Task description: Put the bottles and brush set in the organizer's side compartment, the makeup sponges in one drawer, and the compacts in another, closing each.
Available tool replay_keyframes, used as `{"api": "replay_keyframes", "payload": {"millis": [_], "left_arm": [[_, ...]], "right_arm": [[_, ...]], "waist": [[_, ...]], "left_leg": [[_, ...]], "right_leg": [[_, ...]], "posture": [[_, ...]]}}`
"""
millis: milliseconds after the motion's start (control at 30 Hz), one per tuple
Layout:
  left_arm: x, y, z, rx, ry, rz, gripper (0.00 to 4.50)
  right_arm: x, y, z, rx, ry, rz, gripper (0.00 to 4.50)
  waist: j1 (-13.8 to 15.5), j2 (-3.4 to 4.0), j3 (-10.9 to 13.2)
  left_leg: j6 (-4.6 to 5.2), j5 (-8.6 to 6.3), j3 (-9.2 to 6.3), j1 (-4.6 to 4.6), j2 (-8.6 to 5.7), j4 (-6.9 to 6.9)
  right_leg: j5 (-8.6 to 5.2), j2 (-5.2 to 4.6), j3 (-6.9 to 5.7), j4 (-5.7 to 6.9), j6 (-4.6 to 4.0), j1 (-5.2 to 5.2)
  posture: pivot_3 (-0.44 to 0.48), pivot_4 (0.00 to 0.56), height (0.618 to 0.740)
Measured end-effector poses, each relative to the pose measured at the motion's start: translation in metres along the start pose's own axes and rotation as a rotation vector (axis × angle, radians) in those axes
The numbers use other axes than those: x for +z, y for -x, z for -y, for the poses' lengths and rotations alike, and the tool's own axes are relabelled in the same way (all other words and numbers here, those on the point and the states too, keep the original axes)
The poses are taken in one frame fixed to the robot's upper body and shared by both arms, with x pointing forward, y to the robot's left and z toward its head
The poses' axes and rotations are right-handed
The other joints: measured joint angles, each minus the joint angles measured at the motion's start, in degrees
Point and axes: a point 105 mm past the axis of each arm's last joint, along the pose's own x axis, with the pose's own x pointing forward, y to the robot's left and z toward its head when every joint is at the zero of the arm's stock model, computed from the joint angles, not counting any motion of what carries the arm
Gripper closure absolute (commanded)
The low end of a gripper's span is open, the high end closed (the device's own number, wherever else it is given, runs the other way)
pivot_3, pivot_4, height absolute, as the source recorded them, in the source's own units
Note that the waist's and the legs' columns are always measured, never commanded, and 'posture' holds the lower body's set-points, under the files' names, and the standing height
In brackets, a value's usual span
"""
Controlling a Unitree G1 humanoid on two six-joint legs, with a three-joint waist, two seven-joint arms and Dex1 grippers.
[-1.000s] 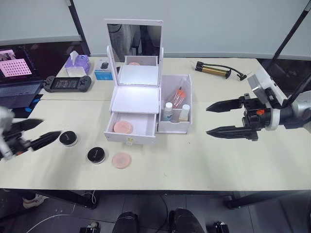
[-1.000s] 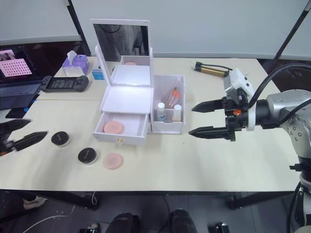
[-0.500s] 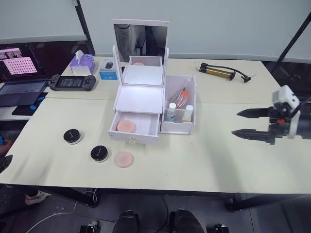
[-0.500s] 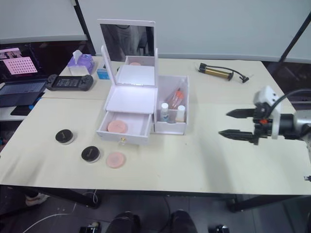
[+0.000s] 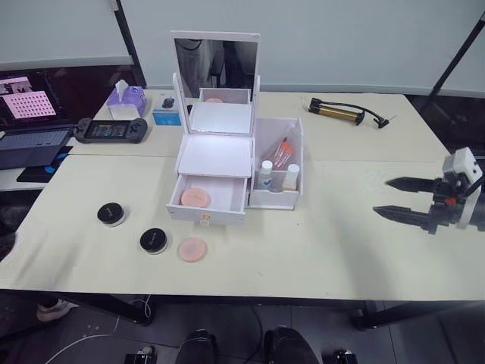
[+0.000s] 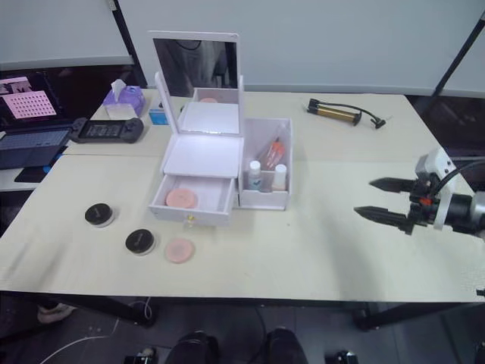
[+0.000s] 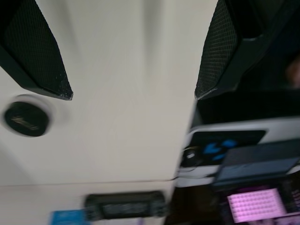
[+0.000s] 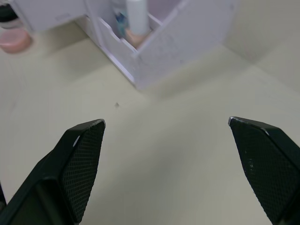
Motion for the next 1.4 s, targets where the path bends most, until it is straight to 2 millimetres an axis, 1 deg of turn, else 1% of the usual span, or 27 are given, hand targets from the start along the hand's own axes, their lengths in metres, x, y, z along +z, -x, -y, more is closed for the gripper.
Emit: {"api": "replay_keyframes", "payload": {"millis": [33,133,200,267,300,400,500,533,600,633,767,867,933,1100,1200,1333,1400], "left_arm": [[0.003,-0.005,0.011,-0.049,-0.011,0.005,0.02],[0.011,-0.019,0.062,-0.242,-0.033,-0.004,0.02],[0.010,-0.020,0.094,-0.364,-0.076,-0.051,0.02],[0.013,-0.022,0.137,-0.522,-0.091,-0.070,0.02],[0.014,-0.022,0.152,-0.575,-0.093,-0.071,0.02],[0.008,-0.022,0.192,-0.691,-0.087,-0.119,0.02],[0.003,-0.031,0.231,-0.760,-0.069,-0.145,0.02],[0.005,-0.036,0.240,-0.766,-0.069,-0.135,0.02],[0.007,-0.047,0.251,-0.746,-0.104,-0.119,0.02],[0.005,-0.050,0.253,-0.735,-0.121,-0.122,0.02],[-0.012,-0.060,0.259,-0.706,-0.186,-0.172,0.02],[-0.016,-0.069,0.262,-0.701,-0.210,-0.183,0.02],[-0.017,-0.071,0.267,-0.715,-0.217,-0.180,0.02],[-0.027,-0.073,0.282,-0.757,-0.260,-0.204,0.02],[-0.031,-0.074,0.289,-0.763,-0.250,-0.219,0.02],[-0.034,-0.079,0.287,-0.716,-0.247,-0.233,0.02],[-0.038,-0.084,0.286,-0.669,-0.212,-0.256,0.02]], "right_arm": [[0.006,-0.003,-0.006,0.040,0.009,0.004,0.00],[0.026,-0.016,-0.031,0.210,0.009,0.017,0.00],[0.040,-0.024,-0.044,0.292,0.021,0.019,0.00],[0.057,-0.031,-0.058,0.364,0.066,0.025,0.00],[0.062,-0.033,-0.062,0.388,0.080,0.025,0.00],[0.067,-0.036,-0.074,0.443,0.086,0.017,0.00],[0.072,-0.040,-0.082,0.478,0.100,0.014,0.00],[0.074,-0.040,-0.084,0.483,0.106,0.015,0.00],[0.074,-0.041,-0.086,0.482,0.110,0.008,0.00],[0.074,-0.041,-0.087,0.481,0.111,0.007,0.00],[0.069,-0.040,-0.087,0.454,0.090,-0.001,0.00],[0.072,-0.040,-0.090,0.452,0.104,0.006,0.00],[0.073,-0.040,-0.091,0.450,0.107,0.012,0.00],[0.071,-0.039,-0.089,0.424,0.100,0.001,0.00],[0.072,-0.039,-0.088,0.411,0.103,0.000,0.00],[0.072,-0.039,-0.087,0.401,0.095,-0.003,0.00],[0.072,-0.039,-0.087,0.399,0.095,-0.003,0.00]], "waist": [[0.0,0.00,0.0],[-0.1,0.00,0.0],[-0.2,0.01,0.0],[-0.4,0.09,0.0],[-0.4,0.09,0.0],[-0.2,0.11,0.0],[0.4,0.11,0.0],[0.4,0.09,0.0],[0.4,0.06,0.0],[0.3,0.05,0.0],[0.1,0.06,0.0],[0.2,0.07,0.0],[0.2,0.07,0.0],[0.4,0.07,0.0],[0.3,0.06,0.0],[0.2,0.07,0.0],[0.3,0.07,0.0]], "left_leg": [[-0.01,-0.01,0.00,0.01,0.00,0.00],[-0.04,-0.02,-0.04,0.00,0.03,0.00],[-0.04,-0.03,-0.05,-0.01,0.02,0.00],[-0.04,-0.03,-0.07,0.00,0.00,-0.01],[-0.04,-0.03,-0.09,0.01,0.01,-0.01],[-0.03,-0.03,-0.11,0.00,-0.05,-0.01],[-0.02,-0.02,-0.15,0.00,-0.10,0.01],[-0.02,-0.01,-0.16,-0.01,-0.09,0.02],[-0.02,-0.01,-0.18,-0.01,-0.11,0.02],[-0.01,-0.01,-0.18,-0.02,-0.11,0.02],[-0.01,-0.02,-0.19,0.00,-0.10,0.01],[0.00,-0.01,-0.21,0.00,-0.10,0.01],[0.00,-0.01,-0.20,-0.01,-0.11,0.01],[0.00,-0.01,-0.20,-0.03,-0.13,0.01],[0.00,-0.01,-0.21,-0.03,-0.12,0.01],[0.00,-0.01,-0.24,-0.01,-0.12,0.01],[0.00,-0.01,-0.24,-0.02,-0.13,0.01]], "right_leg": [[0.00,0.00,0.02,0.01,0.00,0.02],[0.00,0.01,0.06,0.03,0.00,0.01],[0.00,0.03,0.07,-0.01,-0.01,0.00],[0.00,0.04,0.13,0.00,0.00,0.00],[0.00,0.07,0.12,-0.01,0.00,0.02],[-0.01,0.07,0.14,-0.03,0.02,0.06],[0.03,0.10,0.18,-0.11,0.09,0.13],[0.03,0.11,0.17,-0.12,0.09,0.13],[0.04,0.11,0.18,-0.14,0.09,0.17],[0.04,0.12,0.20,-0.14,0.10,0.16],[0.05,0.15,0.22,-0.12,0.09,0.13],[0.05,0.16,0.19,-0.13,0.09,0.16],[0.05,0.14,0.21,-0.16,0.10,0.15],[0.06,0.13,0.20,-0.17,0.12,0.15],[0.06,0.14,0.21,-0.17,0.12,0.15],[0.06,0.15,0.21,-0.16,0.12,0.16],[0.06,0.14,0.22,-0.16,0.13,0.16]], "posture": [[0.000,0.150,0.689],[0.000,0.150,0.689],[0.000,0.150,0.689],[0.000,0.150,0.689],[0.000,0.150,0.689],[0.000,0.150,0.689],[0.000,0.150,0.689],[0.000,0.150,0.689],[0.000,0.150,0.689],[0.000,0.150,0.689],[0.000,0.150,0.689],[0.000,0.150,0.689],[0.000,0.150,0.689],[0.000,0.150,0.689],[0.000,0.150,0.689],[0.000,0.150,0.689],[0.000,0.150,0.689]]}}
